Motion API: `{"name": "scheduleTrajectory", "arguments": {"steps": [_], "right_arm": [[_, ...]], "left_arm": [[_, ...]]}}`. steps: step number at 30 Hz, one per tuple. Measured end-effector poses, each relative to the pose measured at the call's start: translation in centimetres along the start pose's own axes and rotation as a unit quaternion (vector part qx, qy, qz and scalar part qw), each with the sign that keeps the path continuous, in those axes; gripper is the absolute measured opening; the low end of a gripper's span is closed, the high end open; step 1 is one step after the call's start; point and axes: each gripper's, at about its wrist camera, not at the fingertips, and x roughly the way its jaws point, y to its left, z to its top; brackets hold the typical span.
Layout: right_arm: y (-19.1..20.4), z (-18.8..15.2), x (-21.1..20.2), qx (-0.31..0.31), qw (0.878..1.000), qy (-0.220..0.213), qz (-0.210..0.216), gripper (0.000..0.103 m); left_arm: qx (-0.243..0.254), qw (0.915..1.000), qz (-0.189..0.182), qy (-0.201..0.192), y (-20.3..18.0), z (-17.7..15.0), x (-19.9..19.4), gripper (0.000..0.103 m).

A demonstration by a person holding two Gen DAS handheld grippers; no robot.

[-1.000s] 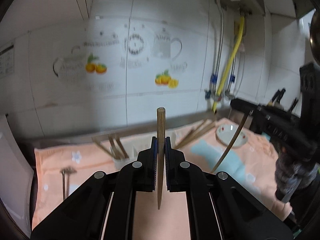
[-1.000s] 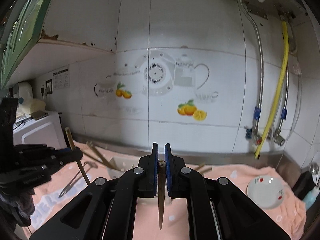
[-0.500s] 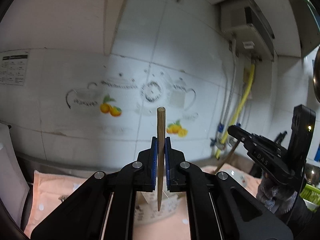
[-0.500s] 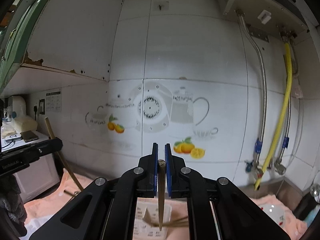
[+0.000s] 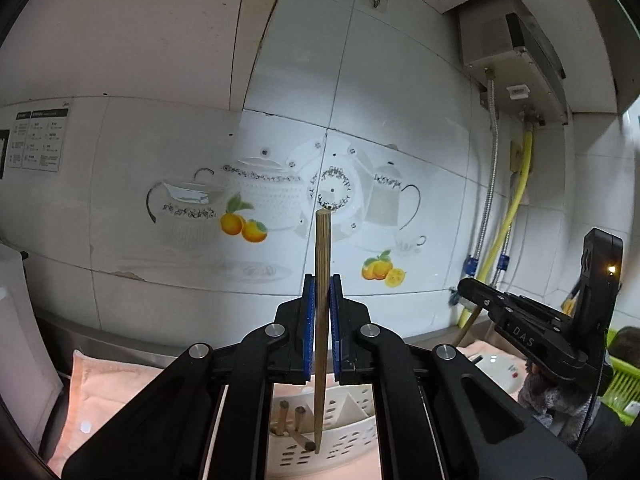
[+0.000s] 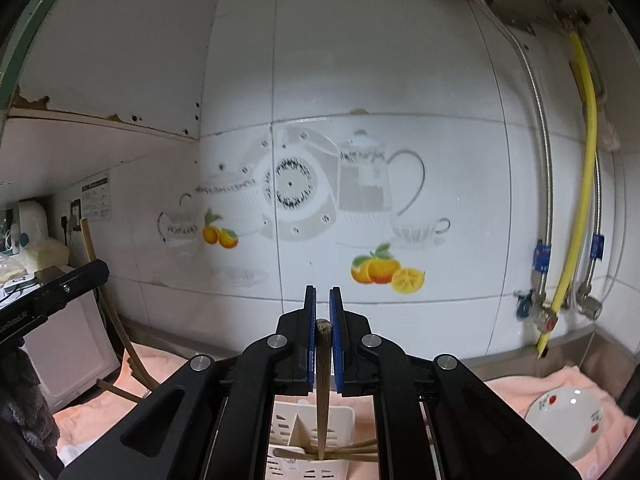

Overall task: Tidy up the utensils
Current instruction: 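Lower chopsticks into the holder, opening the right tool while the left tool opens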

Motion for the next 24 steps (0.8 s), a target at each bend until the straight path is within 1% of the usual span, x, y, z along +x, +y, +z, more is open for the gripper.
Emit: {"name": "scheduleTrajectory", "arguments": {"steps": [2,5,9,16,19,24], "right_arm": [[-0.2,-0.2,0.2,0.003,1.0,0.001,-0.002,0.007],[-0.2,-0.1,0.3,0.002,1.0,0.001,0.0,0.007],[-0.2,-0.6,0.8,0.006,1.0,0.012,0.004,0.007],[-0.7,-2.4,1.8,0.013,0.999,0.045,0.008,0.007],[-0.7,-3.2,2.2,0.01,0.998,0.059,0.01,0.007],[-0.8,-4.0,2.4,0.01,0.997,0.072,0.007,0.007]], "left_arm": [[-0.007,1.0,-0.005,-0.001,0.1,0.1,0.0,0.006],[-0.008,0.9998,-0.008,-0.014,-0.1,0.6,-0.4,0.006],[-0.011,0.9994,-0.005,-0.031,0.0,1.0,-0.5,0.006],[-0.032,0.9983,0.018,-0.044,1.3,0.3,0.4,0.006],[-0.038,0.9985,0.022,-0.033,1.7,-0.2,1.1,0.006],[-0.023,0.9994,0.024,-0.004,1.4,-1.3,2.3,0.006]]}}
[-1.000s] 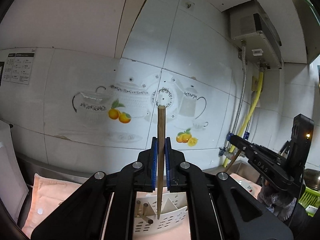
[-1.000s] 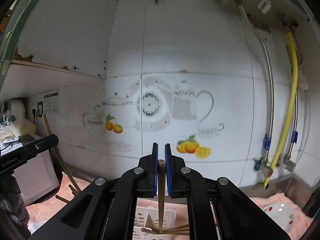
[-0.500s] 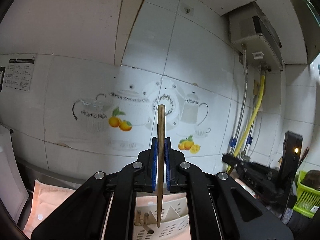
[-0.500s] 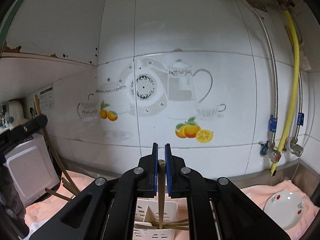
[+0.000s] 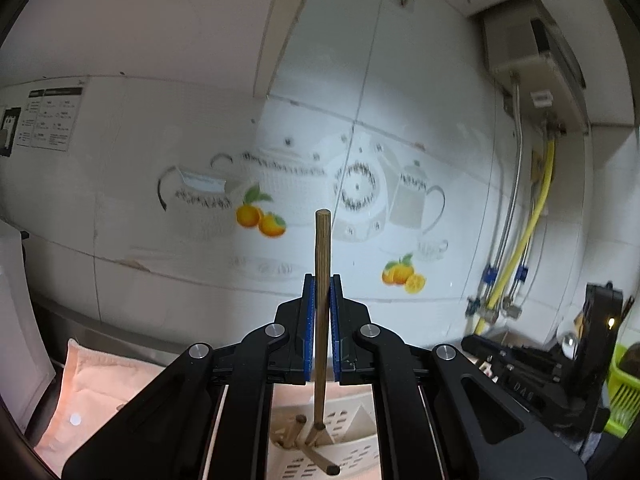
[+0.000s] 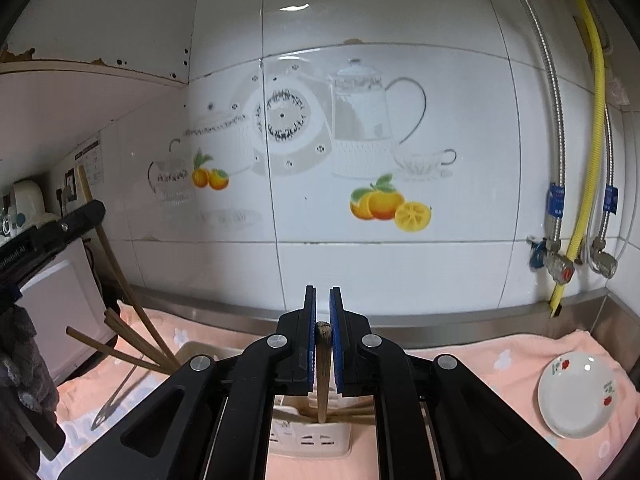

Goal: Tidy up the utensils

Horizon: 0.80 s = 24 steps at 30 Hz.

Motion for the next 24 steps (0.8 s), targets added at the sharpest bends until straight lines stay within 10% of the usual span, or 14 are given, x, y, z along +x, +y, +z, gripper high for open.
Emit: {"name": "scheduleTrajectory", "arguments": {"steps": [9,24], "right_arm": [[-0.3,-0.1,-0.8,0.0,1.0,0.004,-0.005,0.015],[0.6,-0.4,-5.3,-0.007,1.0,-0.003,-0.007,0.04]], "left_arm": [[0.007,0.9995,0.005,0.029,-0.1,-0.7,0.0,0.009],[0.037,0.9983,0.014,0.043,-1.2,-1.1,-4.5,0.052]]}}
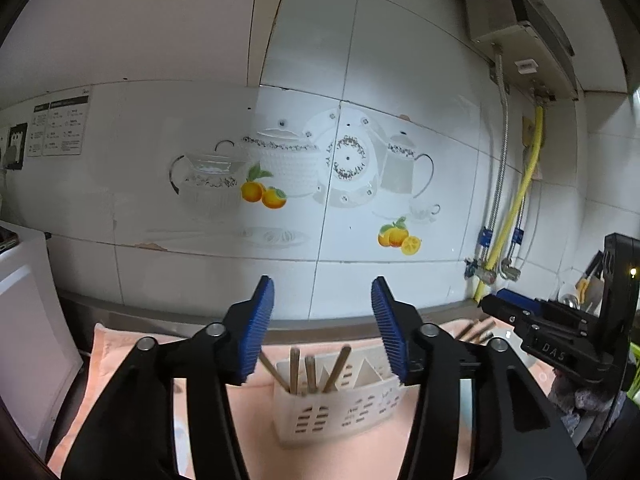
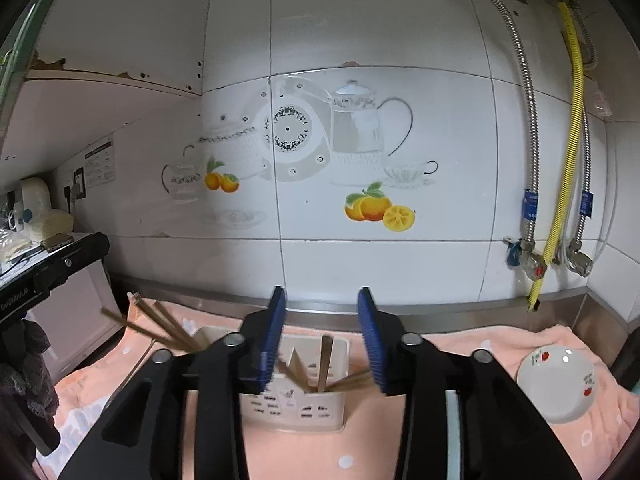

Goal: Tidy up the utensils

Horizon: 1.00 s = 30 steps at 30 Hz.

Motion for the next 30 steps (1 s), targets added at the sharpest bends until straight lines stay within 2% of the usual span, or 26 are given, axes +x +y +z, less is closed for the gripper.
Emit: {"name": "scheduleTrajectory", "arguments": {"steps": [7,16,23,30], "right_arm": [[0.3,-2.1,-2.4,0.015,1.0,0.012,0.005,0.049],[1.8,-5.6,-4.5,-0.002,0.999,0.048,0.005,0.065],[2.8,-8.1,-5.5,-0.005,0.997,0.078,0.01,0.076],[3.1,-10.8,-5.8,0.007,0.994,0.112,0.013,0.078]], "left_arm": [[0.014,0.9995,-0.003,0.027,-0.5,-1.5,-2.1,0.06],[0.025,0.9972,-0.003,0.07,-0.6,-4.9,-3.8,0.071],[0.001,0.9952,0.005,0.098,0.5,-7.3,-4.7,0.077],[0.0,0.992,0.013,0.125,0.8,-10.0,-5.7,0.082]]}}
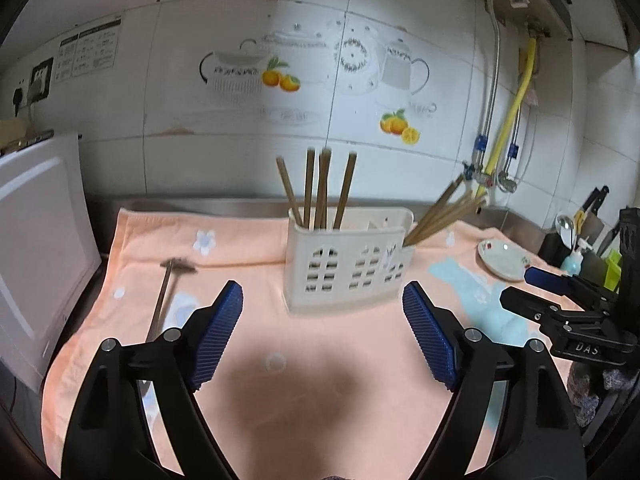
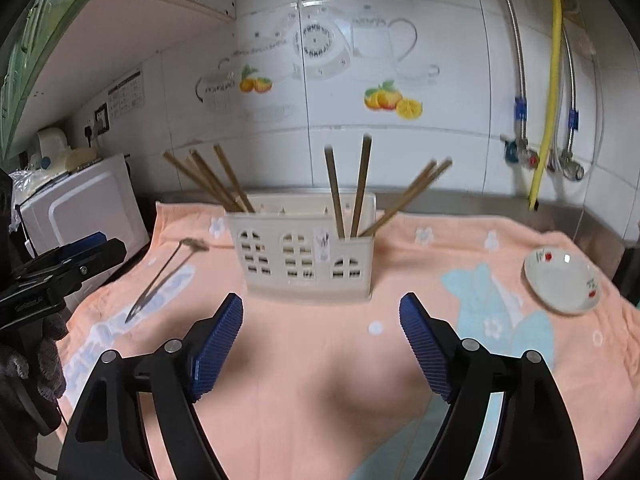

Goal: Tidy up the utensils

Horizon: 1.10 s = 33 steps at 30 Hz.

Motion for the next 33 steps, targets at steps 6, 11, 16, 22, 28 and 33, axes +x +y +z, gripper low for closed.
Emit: {"name": "scheduleTrajectory", "arguments": {"steps": [6,11,16,22,28,33], "right_arm": [[0.2,-1.8,0.3,-0.002,1.0,0.023,-0.011,0.083],[0.3,-3.1,0.5,-0.003,0.999,0.037,-0.019,0.085],[0.1,-4.3,0.6,0.008,0.999,0.05,-0.018,0.085],[-0.5,-5.0,0.6,0.02,0.998,0.06,-0.024,0.085],[-0.5,-5.5,0.5,0.016,0.997,0.064,-0.034,0.086],[-0.6,-6.0,0.5,0.017,0.997,0.07,-0.034,0.086]], "left_arm": [[0.001,0.9999,0.005,0.016,-0.1,-1.6,-0.3,0.088],[0.0,0.9996,0.014,0.024,-0.3,-2.5,-0.4,0.091],[-0.002,0.9995,0.017,0.027,-0.4,-3.0,-0.6,0.096],[0.012,0.9989,0.029,0.036,-1.1,-3.8,-0.6,0.098],[0.013,0.998,0.035,0.052,-1.3,-4.7,-0.2,0.098],[0.009,0.9973,0.039,0.062,-1.2,-5.3,-0.1,0.098]]}}
